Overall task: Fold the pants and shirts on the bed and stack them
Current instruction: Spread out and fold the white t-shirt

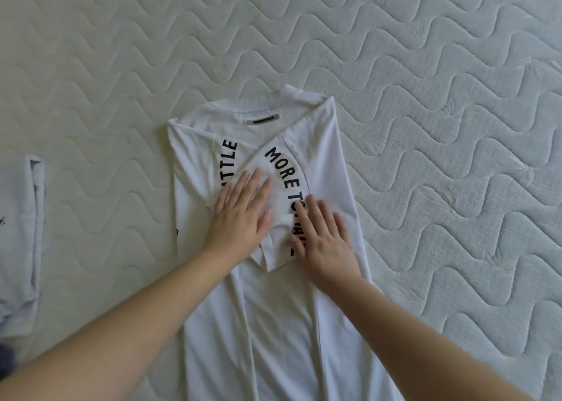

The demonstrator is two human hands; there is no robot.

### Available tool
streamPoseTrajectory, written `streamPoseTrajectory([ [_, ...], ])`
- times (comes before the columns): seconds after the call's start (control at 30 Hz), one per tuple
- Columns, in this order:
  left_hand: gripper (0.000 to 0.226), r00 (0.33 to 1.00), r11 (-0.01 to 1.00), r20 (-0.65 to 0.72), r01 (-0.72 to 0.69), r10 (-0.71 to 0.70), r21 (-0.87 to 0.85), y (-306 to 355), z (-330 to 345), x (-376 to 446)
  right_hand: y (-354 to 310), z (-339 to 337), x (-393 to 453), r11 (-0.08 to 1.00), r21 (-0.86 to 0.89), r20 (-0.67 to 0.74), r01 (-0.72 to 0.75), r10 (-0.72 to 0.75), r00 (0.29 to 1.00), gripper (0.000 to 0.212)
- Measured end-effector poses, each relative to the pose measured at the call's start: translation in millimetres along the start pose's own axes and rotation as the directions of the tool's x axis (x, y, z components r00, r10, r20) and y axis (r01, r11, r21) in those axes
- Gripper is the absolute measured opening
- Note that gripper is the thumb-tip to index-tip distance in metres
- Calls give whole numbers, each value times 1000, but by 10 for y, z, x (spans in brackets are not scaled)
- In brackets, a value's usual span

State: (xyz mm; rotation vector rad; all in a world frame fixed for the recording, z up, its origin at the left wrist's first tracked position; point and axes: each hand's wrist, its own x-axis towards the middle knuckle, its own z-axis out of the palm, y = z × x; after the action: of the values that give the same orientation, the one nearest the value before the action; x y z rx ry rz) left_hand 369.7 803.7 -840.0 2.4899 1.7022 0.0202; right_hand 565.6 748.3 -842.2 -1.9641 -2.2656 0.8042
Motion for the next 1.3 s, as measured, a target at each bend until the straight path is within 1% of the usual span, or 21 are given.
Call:
streamPoseTrajectory([
  [0.07,59,991,1000,130,19,-22,21,-54,81,-225,52,31,-25,993,-113,87,11,-2,996,67],
  [0.13,60,984,999,170,47,-46,-4,-55,118,-297,12,-5,-10,991,-133,101,-6,20,995,75],
  [0.2,58,984,990,156,98,-82,-97,-51,63,-243,-78,-84,40,991,-126,74,-46,56,996,73],
  [0.27,51,990,976,107,110,-91,-188,-123,-52,-155,-179,-172,97,989,-134,18,-54,57,998,65],
  [0.37,33,988,946,-4,147,-154,-289,-491,-228,-11,-375,-224,236,992,-127,-5,-3,2,1000,56],
  [0.43,31,972,927,-25,215,-233,-309,-822,-332,91,-529,-185,361,994,-108,4,21,-21,1000,56],
  [0.53,35,944,897,6,317,-331,-307,-1295,-411,245,-772,-82,569,996,-75,32,55,-53,998,58],
  [0.63,43,921,866,47,380,-387,-326,-1673,-410,406,-990,-25,805,992,-68,53,108,-104,993,60],
  [0.77,55,918,836,162,397,-362,-379,-1938,-377,673,-1155,-64,1229,991,-52,53,121,-119,992,59],
  [0.83,56,912,810,162,409,-376,-420,-2000,-380,827,-1161,-151,1467,995,-42,21,87,-86,996,58],
  [0.9,51,914,796,146,402,-378,-453,-2064,-389,978,-1119,-254,1670,1000,-20,-1,3,-3,1000,56],
  [0.97,37,937,844,189,347,-294,-408,-2122,-389,1101,-1045,-318,1805,996,-69,-13,-59,59,998,52],
  [1.03,28,936,877,255,324,-243,-356,-2173,-390,1207,-976,-365,1895,979,-189,-14,-77,76,997,45],
  [1.07,28,929,882,283,330,-239,-337,-2193,-406,1256,-954,-403,1930,968,-232,-6,-95,96,995,43],
  [1.13,34,909,897,344,340,-236,-282,-2225,-460,1353,-917,-487,1986,953,-264,37,-146,161,986,40],
  [1.2,39,899,924,372,324,-232,-206,-2249,-542,1436,-873,-534,2010,950,-281,72,-137,163,984,36],
  [1.23,38,902,934,361,313,-235,-173,-2263,-584,1465,-850,-547,2007,953,-276,60,-128,149,987,33],
  [1.3,31,911,946,328,301,-249,-118,-2282,-659,1487,-809,-560,1966,963,-233,-7,-134,136,991,29],
])
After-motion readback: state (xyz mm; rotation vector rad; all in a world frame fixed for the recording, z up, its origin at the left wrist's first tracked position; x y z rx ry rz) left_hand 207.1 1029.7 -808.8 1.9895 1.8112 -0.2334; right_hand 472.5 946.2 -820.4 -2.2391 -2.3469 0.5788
